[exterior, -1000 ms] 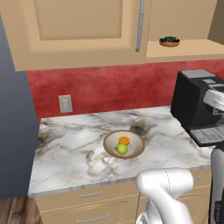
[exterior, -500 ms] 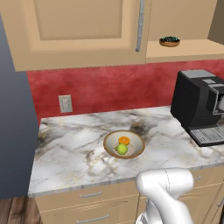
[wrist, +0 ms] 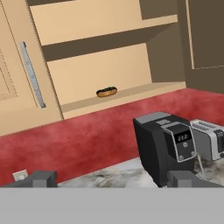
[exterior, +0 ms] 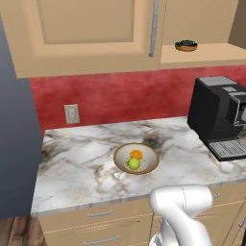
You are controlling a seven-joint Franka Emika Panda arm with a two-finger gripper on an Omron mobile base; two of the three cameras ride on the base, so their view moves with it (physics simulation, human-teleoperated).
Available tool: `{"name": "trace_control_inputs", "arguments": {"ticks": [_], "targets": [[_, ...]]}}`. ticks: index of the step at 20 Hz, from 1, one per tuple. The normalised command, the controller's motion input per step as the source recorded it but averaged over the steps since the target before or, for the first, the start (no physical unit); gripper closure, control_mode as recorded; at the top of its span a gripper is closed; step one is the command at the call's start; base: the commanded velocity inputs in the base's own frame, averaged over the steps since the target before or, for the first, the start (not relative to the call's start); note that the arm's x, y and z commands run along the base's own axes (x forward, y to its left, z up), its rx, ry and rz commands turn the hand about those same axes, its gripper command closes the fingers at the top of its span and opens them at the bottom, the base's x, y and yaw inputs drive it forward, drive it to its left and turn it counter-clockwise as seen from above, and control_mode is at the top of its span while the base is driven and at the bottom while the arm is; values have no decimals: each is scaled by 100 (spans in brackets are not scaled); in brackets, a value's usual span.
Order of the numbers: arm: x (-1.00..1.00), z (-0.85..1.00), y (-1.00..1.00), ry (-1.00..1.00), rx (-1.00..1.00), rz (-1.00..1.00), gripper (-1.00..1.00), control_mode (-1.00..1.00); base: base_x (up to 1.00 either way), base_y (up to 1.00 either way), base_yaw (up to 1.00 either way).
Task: Open the cabinet. Pick the orange and pear from the cabinet and place them into the bowl. Then close the cabinet.
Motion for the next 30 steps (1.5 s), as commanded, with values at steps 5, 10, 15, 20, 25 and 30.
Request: {"name": "trace_control_inputs", "arguments": {"ticks": [5,10,15,20,25,30], "targets": [[-5,0,6,-1,-1,0,-100,-100,0,0,0],[-5,0,16,0,-3,0,-100,-100,0,0,0],[-6,0,1,0,0,0,-100,-100,0,0,0],[-49,0,-26,0,0,-1,-100,-100,0,0,0],[-49,0,-46,0,0,-3,-100,-100,0,0,0],[-14,0,-44,0,0,-5,-100,-100,0,0,0]]}}
